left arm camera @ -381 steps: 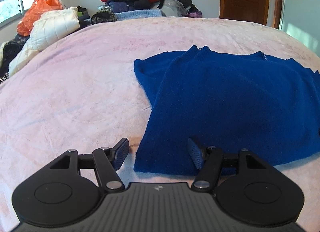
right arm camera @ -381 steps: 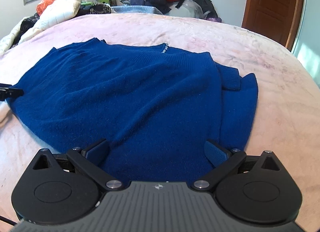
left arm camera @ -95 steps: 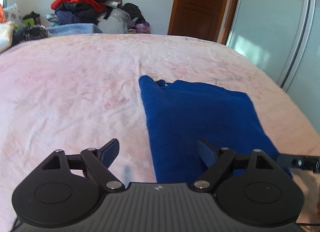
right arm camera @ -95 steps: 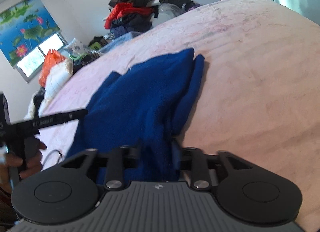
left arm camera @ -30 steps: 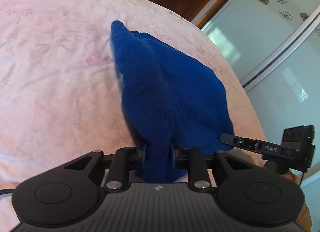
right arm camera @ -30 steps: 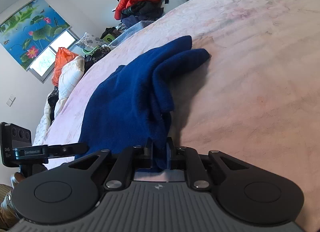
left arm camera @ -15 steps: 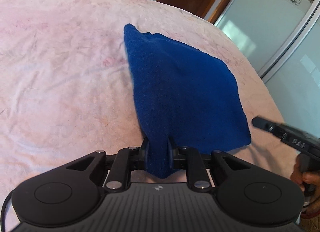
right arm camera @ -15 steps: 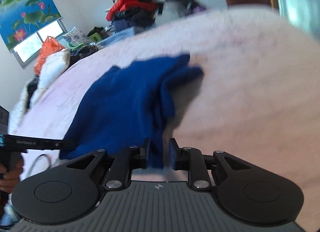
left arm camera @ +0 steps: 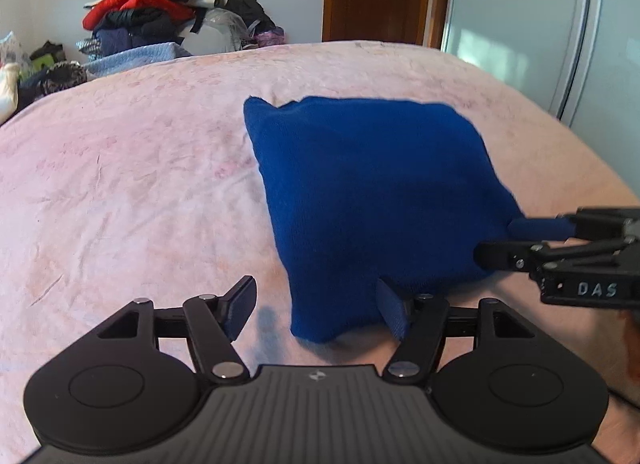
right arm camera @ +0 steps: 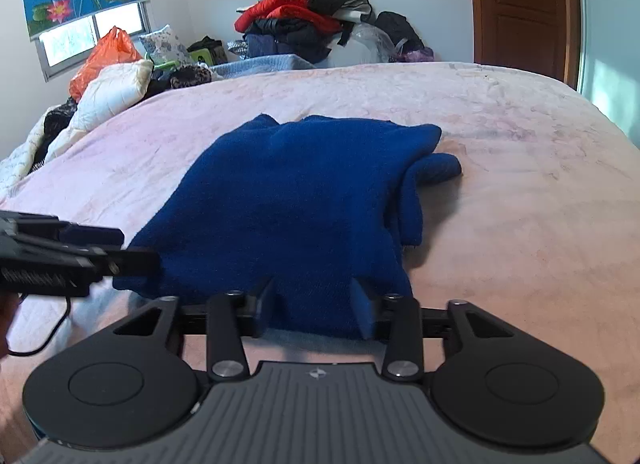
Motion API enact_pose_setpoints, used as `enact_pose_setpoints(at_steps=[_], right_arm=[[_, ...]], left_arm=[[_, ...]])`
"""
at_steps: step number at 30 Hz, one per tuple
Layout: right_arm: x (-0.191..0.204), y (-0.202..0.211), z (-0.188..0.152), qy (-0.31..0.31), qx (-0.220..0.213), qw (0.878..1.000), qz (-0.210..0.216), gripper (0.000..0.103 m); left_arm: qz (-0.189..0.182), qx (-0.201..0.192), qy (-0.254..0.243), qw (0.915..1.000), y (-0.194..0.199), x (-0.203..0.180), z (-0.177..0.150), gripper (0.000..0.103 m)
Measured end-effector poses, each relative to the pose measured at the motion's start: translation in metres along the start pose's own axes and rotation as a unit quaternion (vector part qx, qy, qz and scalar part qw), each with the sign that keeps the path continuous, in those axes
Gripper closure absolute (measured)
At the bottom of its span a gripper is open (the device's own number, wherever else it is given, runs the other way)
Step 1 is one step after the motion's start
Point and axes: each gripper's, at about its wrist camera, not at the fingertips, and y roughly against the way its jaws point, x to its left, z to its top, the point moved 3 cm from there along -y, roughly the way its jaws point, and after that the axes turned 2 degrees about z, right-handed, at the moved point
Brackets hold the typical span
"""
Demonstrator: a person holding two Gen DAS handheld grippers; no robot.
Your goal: Fold small clothes
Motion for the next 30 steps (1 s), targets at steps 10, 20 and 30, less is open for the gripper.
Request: enact_pose_setpoints(at_steps=[10, 20, 30], right_arm=[[0.002, -0.001, -0.019, -0.009, -0.006, 1.0, -0.016, 0.031], [0.015, 0.012, -0.025, -0.018, -0.006, 0.998, -0.056, 0.009], [-0.004, 0.02, -0.034, -0.1, -0.006, 0.994, -0.052, 0.005]], left_arm=[[0.019, 0.007, 0.007, 0.9998, 0.002, -0.012, -0.021, 0.03], [0.011, 0.011, 0.026, 0.9995, 0.009, -0.016, -0.026, 0.03], [0.028, 0.016, 0.023, 0.9992, 0.012, -0.02, -0.029, 0.026]])
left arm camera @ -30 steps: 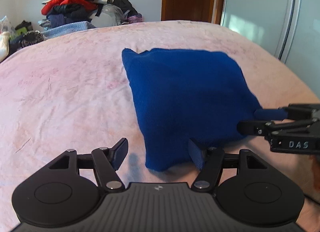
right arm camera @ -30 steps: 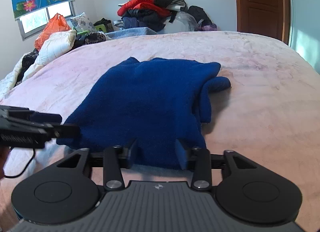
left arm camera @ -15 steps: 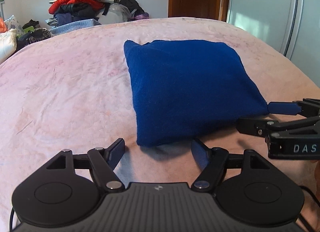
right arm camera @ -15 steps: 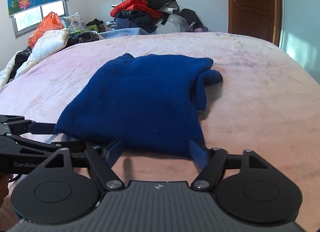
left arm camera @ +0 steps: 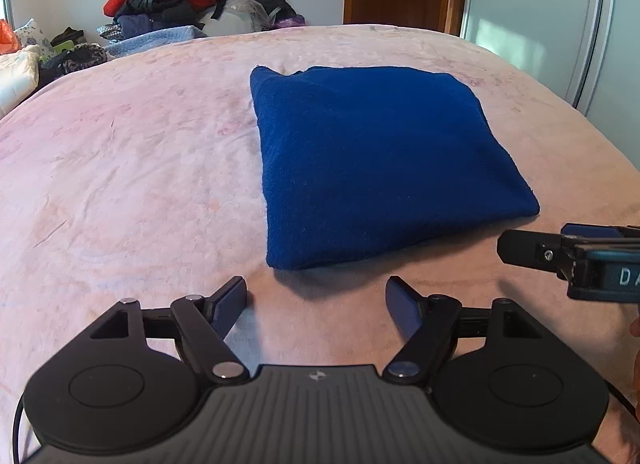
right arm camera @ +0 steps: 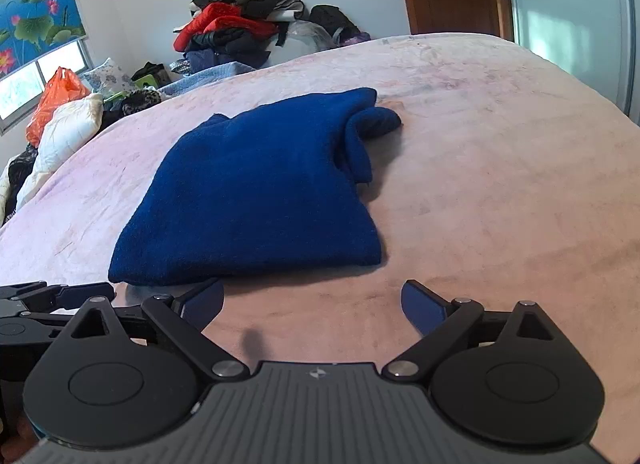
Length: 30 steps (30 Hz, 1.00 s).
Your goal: Fold small clothes
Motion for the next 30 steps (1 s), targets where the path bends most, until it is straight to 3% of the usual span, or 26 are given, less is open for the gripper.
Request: enact_pose_setpoints(at_steps=[4, 24, 30], right_arm=[[0.002, 0.0, -0.002, 0.01, 0.001, 1.0, -0.006, 0.001], [0.016, -0.001, -0.012, 0.045, 0.024, 0.999, -0.015, 0.0], [0.02, -0.003, -0.015, 0.063, 0.028, 0.997, -0.026, 0.0]], left_arm=[[0.005, 0.001, 0.003, 1.0, 0.002, 0.0, -0.002, 0.026], [0.012, -0.005, 0.02, 0.9997, 0.007, 0.001, -0.01, 0.026], [0.016, -0.004, 0.016, 0.9997, 0.005, -0.001, -0.011, 0.019]])
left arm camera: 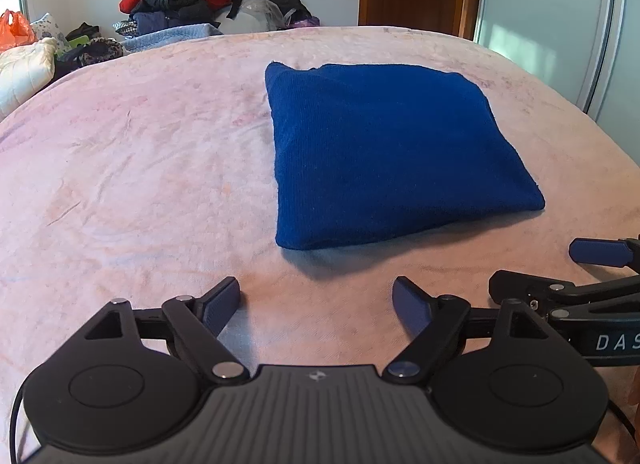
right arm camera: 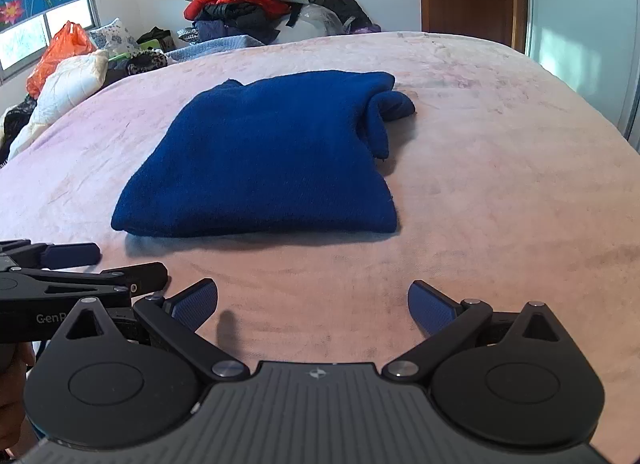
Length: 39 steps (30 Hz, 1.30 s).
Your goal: Fold small clothes
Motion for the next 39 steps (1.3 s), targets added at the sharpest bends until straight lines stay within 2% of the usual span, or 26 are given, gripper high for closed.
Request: enact_pose_setpoints(at_steps=[6, 17, 39], right_arm=[[0.0006, -0.0015, -0.0001, 0.003, 0.001, 1.0, -0.001, 0.0], [0.0006, -0.0031, -0.0009, 0.009, 0.001, 1.0, -0.005, 0.0], [0.002, -0.0022, -0.0038, 0.018, -0.002, 1.0, -0.003, 0.0]], left_arm=[[0.001, 0.002, -0.001, 1.0, -0.0013, 0.0, 0.0004, 0.019], [0.004, 0.005, 0.0, 1.0, -0.0054, 0.0007, -0.0016, 0.01], [0.005, -0.005, -0.007, 1.0, -0.0052, -0.0008, -0.0064, 0.008]])
